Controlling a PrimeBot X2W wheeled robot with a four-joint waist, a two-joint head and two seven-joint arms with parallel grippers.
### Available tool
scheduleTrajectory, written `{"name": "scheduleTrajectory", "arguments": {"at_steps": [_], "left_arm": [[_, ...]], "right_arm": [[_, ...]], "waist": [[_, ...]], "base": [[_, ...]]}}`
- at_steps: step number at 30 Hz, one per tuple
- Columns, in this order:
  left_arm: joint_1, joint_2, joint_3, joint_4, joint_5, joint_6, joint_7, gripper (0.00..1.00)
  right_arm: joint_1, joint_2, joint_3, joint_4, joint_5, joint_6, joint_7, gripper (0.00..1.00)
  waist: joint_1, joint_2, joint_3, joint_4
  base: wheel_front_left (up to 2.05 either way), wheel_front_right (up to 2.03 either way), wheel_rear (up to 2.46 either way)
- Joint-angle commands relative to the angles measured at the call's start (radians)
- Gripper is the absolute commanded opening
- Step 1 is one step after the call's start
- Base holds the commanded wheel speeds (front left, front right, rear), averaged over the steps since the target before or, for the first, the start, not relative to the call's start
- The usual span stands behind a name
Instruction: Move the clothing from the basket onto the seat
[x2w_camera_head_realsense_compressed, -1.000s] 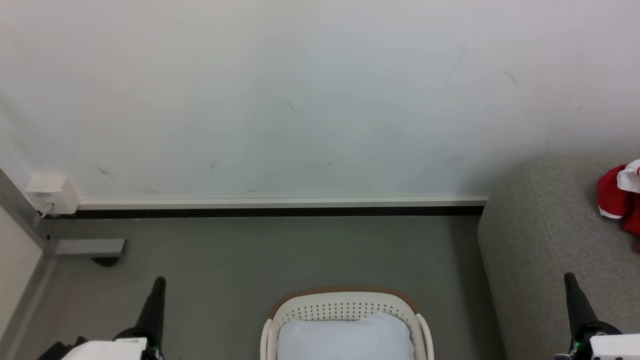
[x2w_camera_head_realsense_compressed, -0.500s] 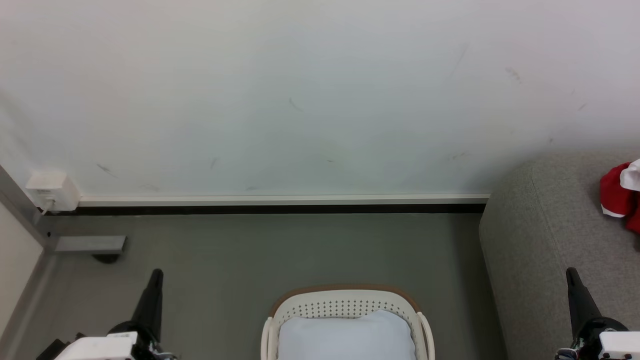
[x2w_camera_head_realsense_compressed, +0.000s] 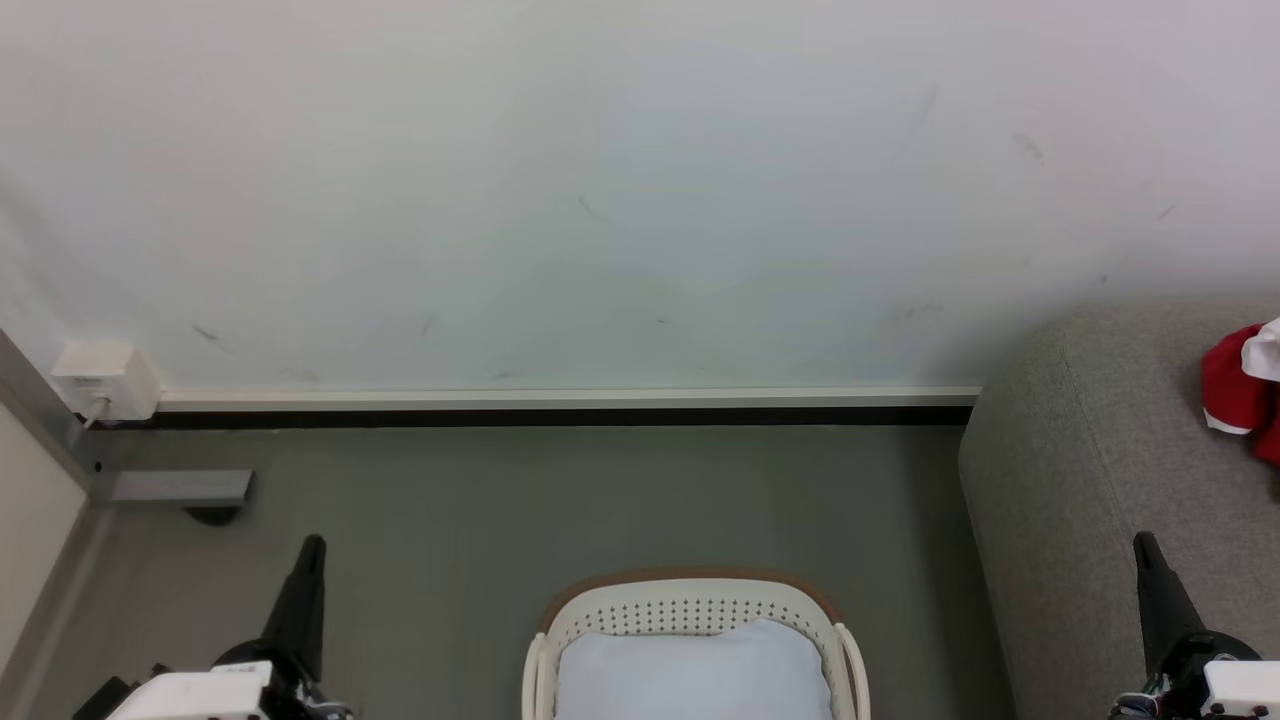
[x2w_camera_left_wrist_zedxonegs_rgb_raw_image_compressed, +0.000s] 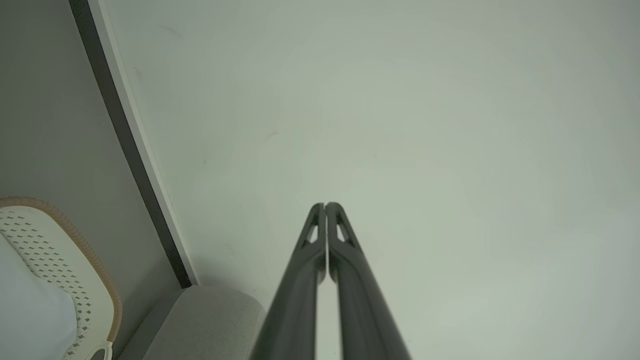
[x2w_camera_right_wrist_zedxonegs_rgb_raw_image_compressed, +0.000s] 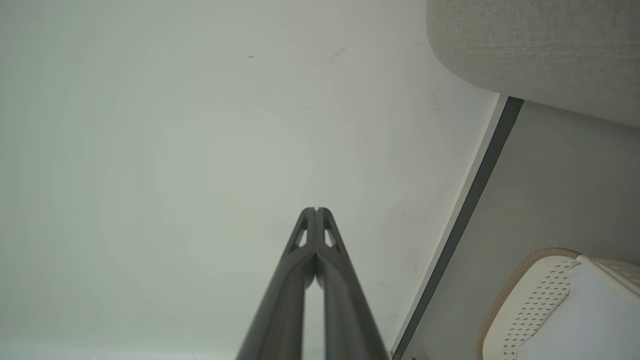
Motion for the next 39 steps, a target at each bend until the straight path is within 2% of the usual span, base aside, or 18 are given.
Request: {"name": "scheduleTrajectory", "arguments": {"at_steps": [1,39], "left_arm": [[-0.010,0.002,0.002,-0.003,-0.013,-0.007,0.005,0.00],[-0.009,0.002,0.002,-0.003,-0.013,-0.007,0.004,0.00]], "right_arm": [[-0.013,-0.008,-0.004,-0.006,0.001,-0.002,0.003,0.00],[-0.013,-0.008,-0.004,-0.006,0.001,-0.002,0.003,0.00]], "waist": [[-0.0001,0.0000,0.000,0.000],[-0.0001,0.0000,0.000,0.000]], "base": [[0.00,0.00,0.00],[0.00,0.00,0.00]]}}
